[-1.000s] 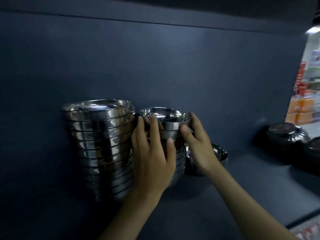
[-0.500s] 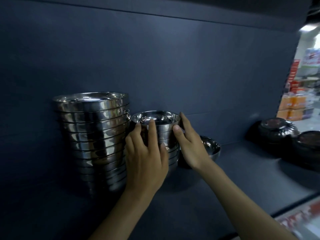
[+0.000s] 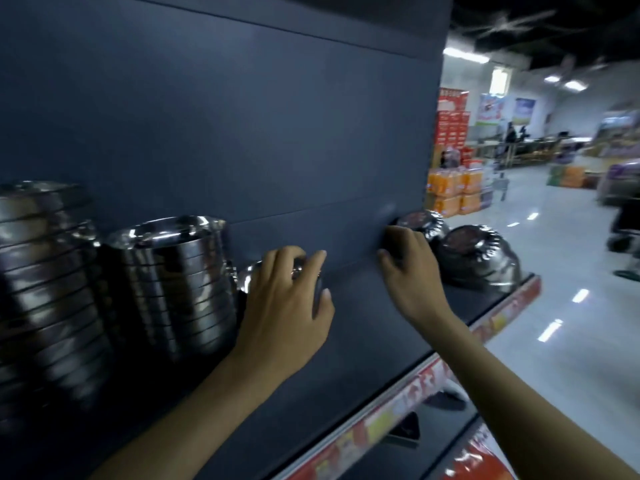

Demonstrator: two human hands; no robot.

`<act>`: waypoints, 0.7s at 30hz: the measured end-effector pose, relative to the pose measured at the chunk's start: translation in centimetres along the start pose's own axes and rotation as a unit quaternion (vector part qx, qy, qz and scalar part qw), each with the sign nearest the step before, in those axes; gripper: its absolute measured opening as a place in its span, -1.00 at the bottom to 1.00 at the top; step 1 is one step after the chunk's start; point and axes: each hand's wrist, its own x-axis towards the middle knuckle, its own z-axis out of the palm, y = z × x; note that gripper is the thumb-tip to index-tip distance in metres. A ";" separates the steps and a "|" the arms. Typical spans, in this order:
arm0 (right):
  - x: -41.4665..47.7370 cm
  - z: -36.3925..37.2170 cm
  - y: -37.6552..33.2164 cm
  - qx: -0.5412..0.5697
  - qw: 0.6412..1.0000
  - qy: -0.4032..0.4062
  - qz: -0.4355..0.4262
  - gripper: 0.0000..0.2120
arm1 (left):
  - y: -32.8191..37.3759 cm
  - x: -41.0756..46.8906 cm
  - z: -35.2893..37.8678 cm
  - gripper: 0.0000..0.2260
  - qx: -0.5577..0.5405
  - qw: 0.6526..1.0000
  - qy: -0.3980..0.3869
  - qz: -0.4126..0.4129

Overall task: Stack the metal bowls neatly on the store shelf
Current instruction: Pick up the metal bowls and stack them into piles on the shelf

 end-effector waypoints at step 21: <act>3.1 -9.9 15.3 -0.081 0.975 0.062 0.196 -0.57 | 12.0 12.1 20.3 -0.69 -0.410 0.831 -0.224 -0.302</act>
